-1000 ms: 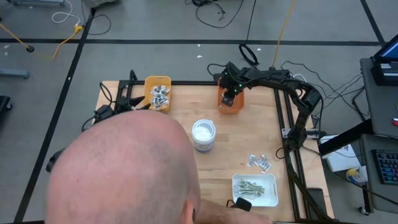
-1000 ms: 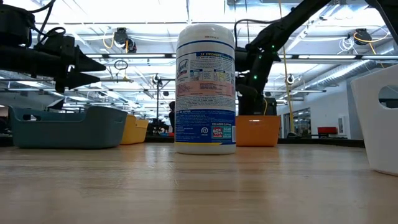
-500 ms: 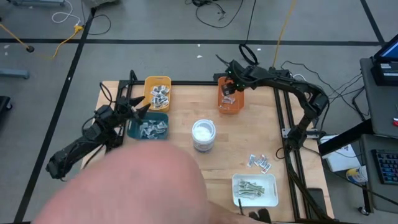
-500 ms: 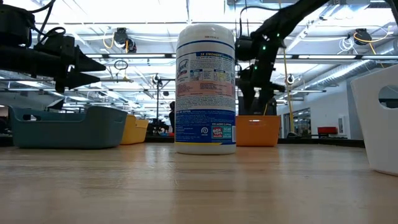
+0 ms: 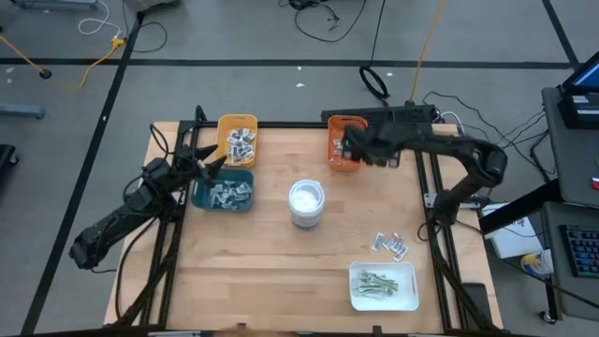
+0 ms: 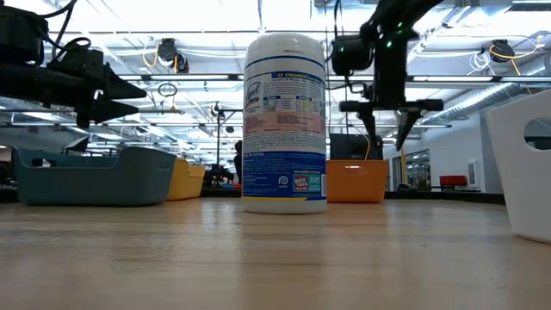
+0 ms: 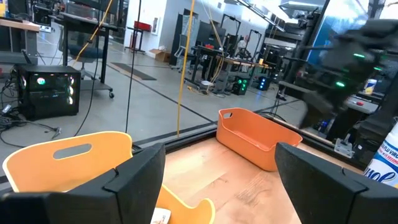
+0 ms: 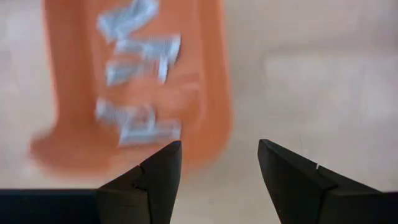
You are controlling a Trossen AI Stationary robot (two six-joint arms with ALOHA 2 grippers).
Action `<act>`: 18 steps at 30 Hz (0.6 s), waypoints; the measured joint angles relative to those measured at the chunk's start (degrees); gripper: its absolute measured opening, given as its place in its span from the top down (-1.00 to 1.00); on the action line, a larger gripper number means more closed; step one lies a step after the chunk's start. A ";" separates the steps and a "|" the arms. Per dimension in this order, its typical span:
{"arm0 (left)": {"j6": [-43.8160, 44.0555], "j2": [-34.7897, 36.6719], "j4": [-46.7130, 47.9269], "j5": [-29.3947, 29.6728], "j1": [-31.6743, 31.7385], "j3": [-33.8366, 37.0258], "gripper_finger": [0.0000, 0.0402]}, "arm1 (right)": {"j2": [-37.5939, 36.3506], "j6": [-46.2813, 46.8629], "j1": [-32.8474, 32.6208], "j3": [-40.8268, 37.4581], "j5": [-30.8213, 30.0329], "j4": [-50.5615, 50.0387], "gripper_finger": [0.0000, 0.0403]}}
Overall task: Pick & Place First Aid Supplies
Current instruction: Put the orange pad into the orange bin
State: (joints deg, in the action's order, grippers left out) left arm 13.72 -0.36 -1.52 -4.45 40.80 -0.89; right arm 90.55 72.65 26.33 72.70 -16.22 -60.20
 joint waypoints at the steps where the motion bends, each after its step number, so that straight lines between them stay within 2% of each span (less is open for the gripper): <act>1: 0.00 -0.01 0.02 0.00 0.00 0.00 -0.52 | -0.92 2.59 -2.20 -1.26 0.10 0.18 -0.03; 8: 0.00 -0.01 0.01 0.00 -0.01 0.00 -0.52 | -5.90 22.44 -19.36 -9.34 0.18 -0.11 -0.03; 11: 0.00 -0.01 0.02 0.00 0.00 0.00 -0.52 | -6.45 30.42 -26.05 -11.73 2.10 -0.63 -0.03; 18: 0.00 0.00 0.02 0.00 -0.02 0.00 -0.52 | -6.51 42.86 -37.88 -14.60 6.28 -0.28 -0.03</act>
State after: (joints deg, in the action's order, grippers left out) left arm 13.72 -0.36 -1.50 -4.45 40.78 -0.89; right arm 84.04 115.51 -11.55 58.10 -9.94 -60.48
